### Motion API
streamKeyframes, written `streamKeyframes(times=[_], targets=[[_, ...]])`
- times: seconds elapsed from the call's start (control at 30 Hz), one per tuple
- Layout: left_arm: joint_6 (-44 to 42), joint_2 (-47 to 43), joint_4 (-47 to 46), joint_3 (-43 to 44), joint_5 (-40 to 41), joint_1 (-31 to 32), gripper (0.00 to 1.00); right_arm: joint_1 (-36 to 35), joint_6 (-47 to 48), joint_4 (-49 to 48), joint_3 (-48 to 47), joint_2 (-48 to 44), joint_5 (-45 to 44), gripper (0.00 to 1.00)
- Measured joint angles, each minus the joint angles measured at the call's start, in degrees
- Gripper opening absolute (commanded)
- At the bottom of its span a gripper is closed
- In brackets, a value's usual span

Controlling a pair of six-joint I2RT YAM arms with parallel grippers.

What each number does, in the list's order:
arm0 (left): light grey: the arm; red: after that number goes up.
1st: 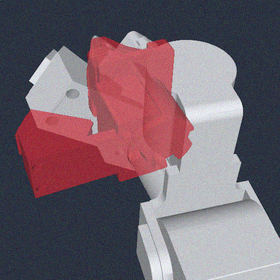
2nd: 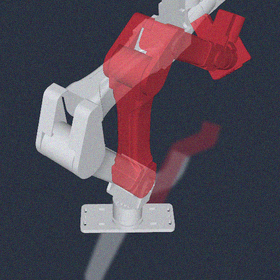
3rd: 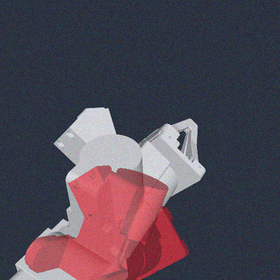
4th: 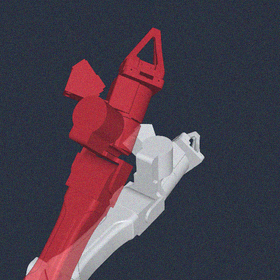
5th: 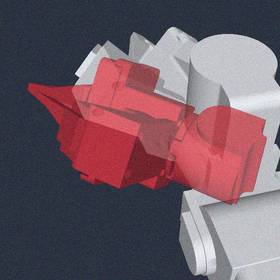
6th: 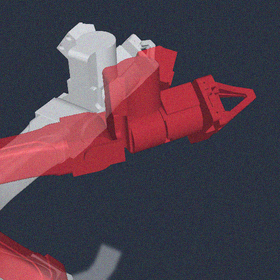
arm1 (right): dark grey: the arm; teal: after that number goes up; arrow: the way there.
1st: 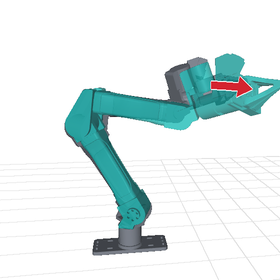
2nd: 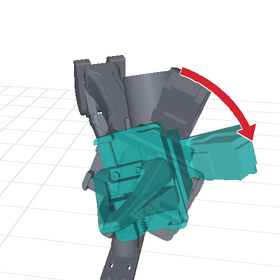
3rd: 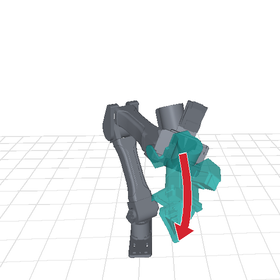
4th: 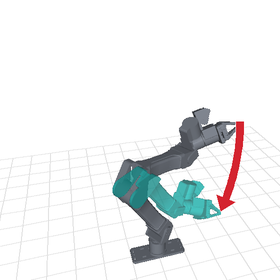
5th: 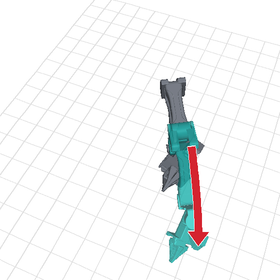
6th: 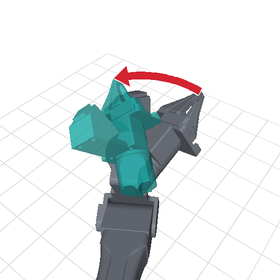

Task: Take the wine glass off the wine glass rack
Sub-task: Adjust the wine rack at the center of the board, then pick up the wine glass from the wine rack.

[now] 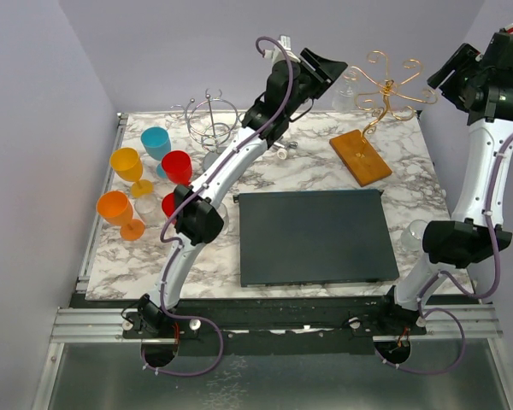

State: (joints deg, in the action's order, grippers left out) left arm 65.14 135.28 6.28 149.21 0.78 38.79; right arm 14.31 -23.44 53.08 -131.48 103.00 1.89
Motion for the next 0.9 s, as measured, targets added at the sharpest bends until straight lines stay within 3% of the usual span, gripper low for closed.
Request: streamKeyframes(times=[0.4, 0.9], targets=[[2.2, 5.6, -2.4, 0.1, 0.6, -0.5, 0.48, 0.0, -3.7, -5.1, 4.5, -7.4, 9.8, 0.67], [5.4, 7.6, -7.5, 1.8, 1.9, -0.6, 0.45, -1.3, -9.4, -12.6, 7.6, -5.2, 19.6, 0.61]])
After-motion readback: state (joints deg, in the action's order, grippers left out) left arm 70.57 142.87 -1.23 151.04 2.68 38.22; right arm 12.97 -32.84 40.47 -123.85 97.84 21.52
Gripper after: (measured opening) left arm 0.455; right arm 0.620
